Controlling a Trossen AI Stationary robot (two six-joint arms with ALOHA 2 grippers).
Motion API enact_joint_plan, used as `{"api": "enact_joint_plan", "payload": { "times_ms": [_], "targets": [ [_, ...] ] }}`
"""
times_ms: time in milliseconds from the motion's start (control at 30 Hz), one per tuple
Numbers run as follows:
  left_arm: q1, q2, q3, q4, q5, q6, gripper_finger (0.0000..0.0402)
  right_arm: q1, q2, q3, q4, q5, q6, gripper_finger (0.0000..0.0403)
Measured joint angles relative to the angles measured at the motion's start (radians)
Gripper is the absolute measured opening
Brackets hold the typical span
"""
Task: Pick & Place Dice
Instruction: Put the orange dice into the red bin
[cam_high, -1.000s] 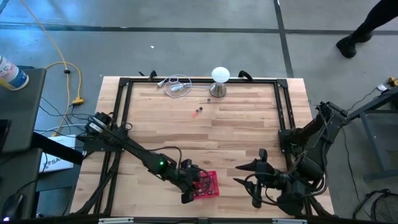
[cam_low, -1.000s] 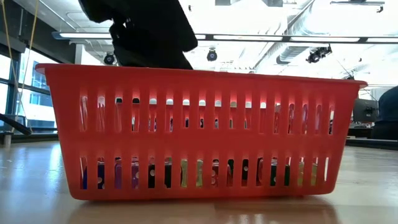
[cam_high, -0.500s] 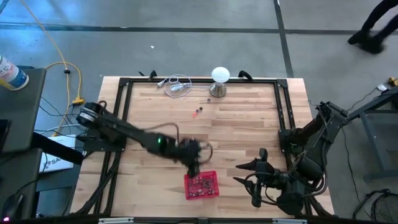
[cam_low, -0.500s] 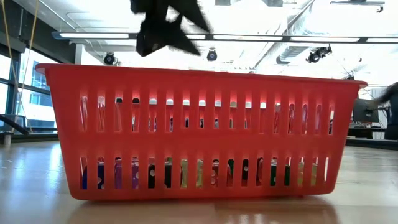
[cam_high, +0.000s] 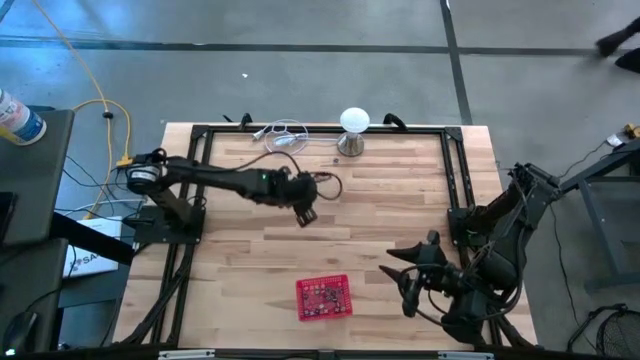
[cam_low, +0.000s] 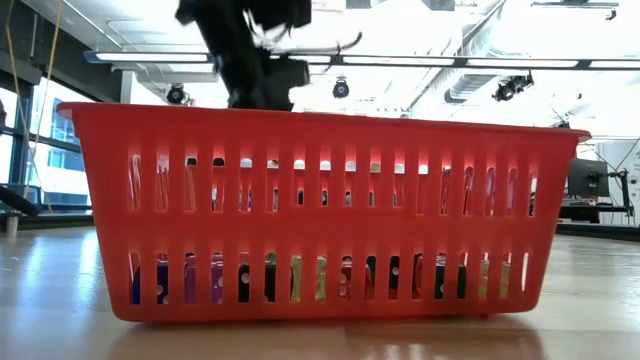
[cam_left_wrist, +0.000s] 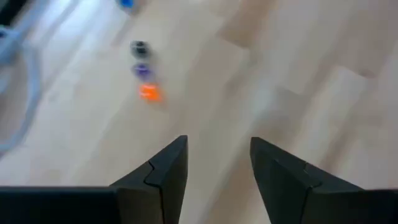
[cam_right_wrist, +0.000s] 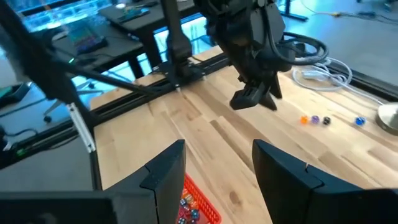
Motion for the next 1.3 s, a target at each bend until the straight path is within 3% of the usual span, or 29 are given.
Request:
{"api": "enact_joint_plan", "payload": {
  "times_ms": [167,400,700,833,1100,1300],
  "targets": [
    [0.129,0.000,-0.090,0.034,-0.001,0.043,0.0165,0.000,-0.002,0.000,-0.086,0.028,0.135,0.0177],
    [0.224,0.001,-0.272,0.329,0.177,0.090,0.0165,-0.003,-0.002,0.000,-0.198,0.105,0.296,0.0177],
    [0.230,0.001,-0.406,0.715,0.168,0.136,0.0165,-0.081,-0.015,0.000,-0.239,0.117,0.346,0.0177],
    [0.246,0.010,-0.428,0.837,0.106,0.142,0.0165,-0.124,-0.028,0.000,-0.237,0.095,0.343,0.0177],
    [0.284,0.129,-0.429,0.906,0.160,0.166,0.0165,-0.187,-0.033,0.000,-0.219,0.034,0.340,0.0177],
    [0.282,0.152,-0.429,0.930,0.179,0.209,0.0165,-0.219,-0.033,0.000,-0.212,0.011,0.340,0.0177]
  ]
}}
